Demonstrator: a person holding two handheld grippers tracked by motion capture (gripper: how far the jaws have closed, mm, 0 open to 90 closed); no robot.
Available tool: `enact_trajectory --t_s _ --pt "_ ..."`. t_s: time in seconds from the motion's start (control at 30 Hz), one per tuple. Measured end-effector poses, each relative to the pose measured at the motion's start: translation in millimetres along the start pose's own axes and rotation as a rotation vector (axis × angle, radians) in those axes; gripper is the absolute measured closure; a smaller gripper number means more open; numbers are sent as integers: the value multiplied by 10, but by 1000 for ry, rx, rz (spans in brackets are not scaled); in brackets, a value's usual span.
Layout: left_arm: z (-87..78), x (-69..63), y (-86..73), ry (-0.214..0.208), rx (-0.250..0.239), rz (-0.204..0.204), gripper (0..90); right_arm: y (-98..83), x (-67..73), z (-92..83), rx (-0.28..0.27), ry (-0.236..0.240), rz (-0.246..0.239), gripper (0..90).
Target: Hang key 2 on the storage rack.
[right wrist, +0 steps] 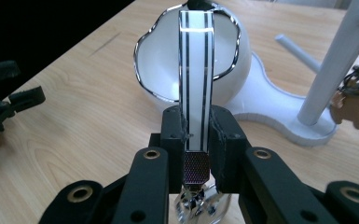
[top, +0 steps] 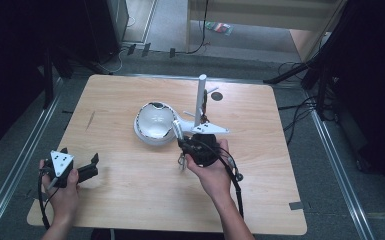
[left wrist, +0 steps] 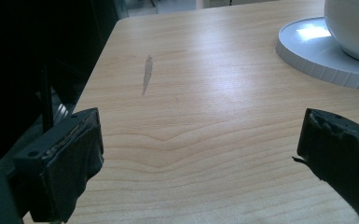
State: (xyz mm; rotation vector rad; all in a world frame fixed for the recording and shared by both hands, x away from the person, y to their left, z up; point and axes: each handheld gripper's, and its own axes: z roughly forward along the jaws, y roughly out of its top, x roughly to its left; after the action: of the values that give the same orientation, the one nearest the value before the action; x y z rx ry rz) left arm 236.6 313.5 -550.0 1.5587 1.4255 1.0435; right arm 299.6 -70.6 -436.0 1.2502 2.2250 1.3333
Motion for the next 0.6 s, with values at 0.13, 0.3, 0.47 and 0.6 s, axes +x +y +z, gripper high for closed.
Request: enact_trajectory --t_s 0.13,0.3,0.47,0.6 --pt "0 0 0 0 0 0 5 22 -31 -39 -28 -5 -2 785" --pt "0 1 0 0 1 0 5 47 -98 -75 -59 -11 0 785" --pt "0 3 1 1 0 3 5 56 -177 -110 -81 -14 15 785" --pt "0 1 0 0 1 0 5 62 -246 -136 -100 -29 24 785"
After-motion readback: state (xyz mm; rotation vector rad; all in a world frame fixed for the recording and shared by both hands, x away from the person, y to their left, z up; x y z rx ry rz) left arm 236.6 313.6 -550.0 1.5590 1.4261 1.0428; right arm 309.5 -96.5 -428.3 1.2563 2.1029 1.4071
